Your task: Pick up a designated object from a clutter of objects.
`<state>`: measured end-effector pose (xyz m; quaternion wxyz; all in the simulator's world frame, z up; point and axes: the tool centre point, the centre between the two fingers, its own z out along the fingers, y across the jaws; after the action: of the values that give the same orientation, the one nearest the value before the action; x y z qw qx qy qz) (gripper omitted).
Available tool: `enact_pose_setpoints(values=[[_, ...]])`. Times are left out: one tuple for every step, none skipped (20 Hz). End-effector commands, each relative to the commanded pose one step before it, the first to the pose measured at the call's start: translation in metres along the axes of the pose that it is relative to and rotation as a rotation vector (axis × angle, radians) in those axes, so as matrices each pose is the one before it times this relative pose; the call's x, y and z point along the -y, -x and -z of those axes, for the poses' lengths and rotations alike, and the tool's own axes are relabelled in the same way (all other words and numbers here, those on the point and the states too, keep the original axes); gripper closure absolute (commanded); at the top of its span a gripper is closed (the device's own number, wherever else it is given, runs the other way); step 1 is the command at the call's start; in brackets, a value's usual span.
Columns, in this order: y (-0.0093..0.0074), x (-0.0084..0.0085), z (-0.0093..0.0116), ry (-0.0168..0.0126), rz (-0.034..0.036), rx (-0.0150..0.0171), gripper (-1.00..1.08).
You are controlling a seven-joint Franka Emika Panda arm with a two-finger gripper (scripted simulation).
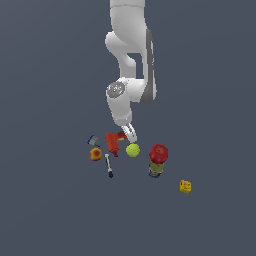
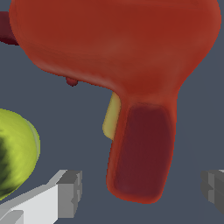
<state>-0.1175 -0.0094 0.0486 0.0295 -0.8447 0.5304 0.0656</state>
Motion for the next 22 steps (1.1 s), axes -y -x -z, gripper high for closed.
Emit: enact_pose_setpoints(values=[[0.00012,-0.00048,-0.00555,0.00056,-0.00129,0.00005,-1.0],[0.00007,-0.00018,-0.00327,0.00003,-0.00068,-0.00012,-1.0],[0.00002,-0.00025,-0.00374,0.00006,-0.00096,-0.00018,-1.0],[0.00001,-0.00024,-0.00368,0.00006,-0.00096,-0.00018,-1.0],[0.00004,-0.00016,-0.00315,0.00003,-0.00068,-0.00012,-1.0],[-0.00003,-0.00012,-0.00261,-0.00001,-0.00068,-0.00009,-1.0],[0.00015,0.00006,-0.0021,0.0,0.0,0.0,-1.0],[-0.00019,0.0,-0.00152,-0.00018,-0.00067,0.00004,-1.0],[-0.00001,0.0002,-0.00105,0.0,0.0,0.0,-1.0],[-0.00009,0.00025,-0.00054,0.0,0.0,0.0,-1.0],[-0.00007,0.00016,0.00001,-0.00054,0.0001,0.00042,-1.0],[0.0,0.0,0.0,0.0,0.0,0.0,1.08],[0.0,0.0,0.0,0.0,0.0,0.0,1.08],[0.0,0.0,0.0,0.0,0.0,0.0,1.08],[0.0,0.0,0.0,0.0,0.0,0.0,1.08],[0.0,0.0,0.0,0.0,0.0,0.0,1.08],[0.0,0.0,0.0,0.0,0.0,0.0,1.08],[0.0,0.0,0.0,0.0,0.0,0.0,1.08],[0.0,0.0,0.0,0.0,0.0,0.0,1.08],[0.0,0.0,0.0,0.0,0.0,0.0,1.08],[0.0,0.0,0.0,0.0,0.0,0.0,1.08],[-0.00398,0.00442,0.00698,-0.01595,-0.00279,-0.00956,1.08]])
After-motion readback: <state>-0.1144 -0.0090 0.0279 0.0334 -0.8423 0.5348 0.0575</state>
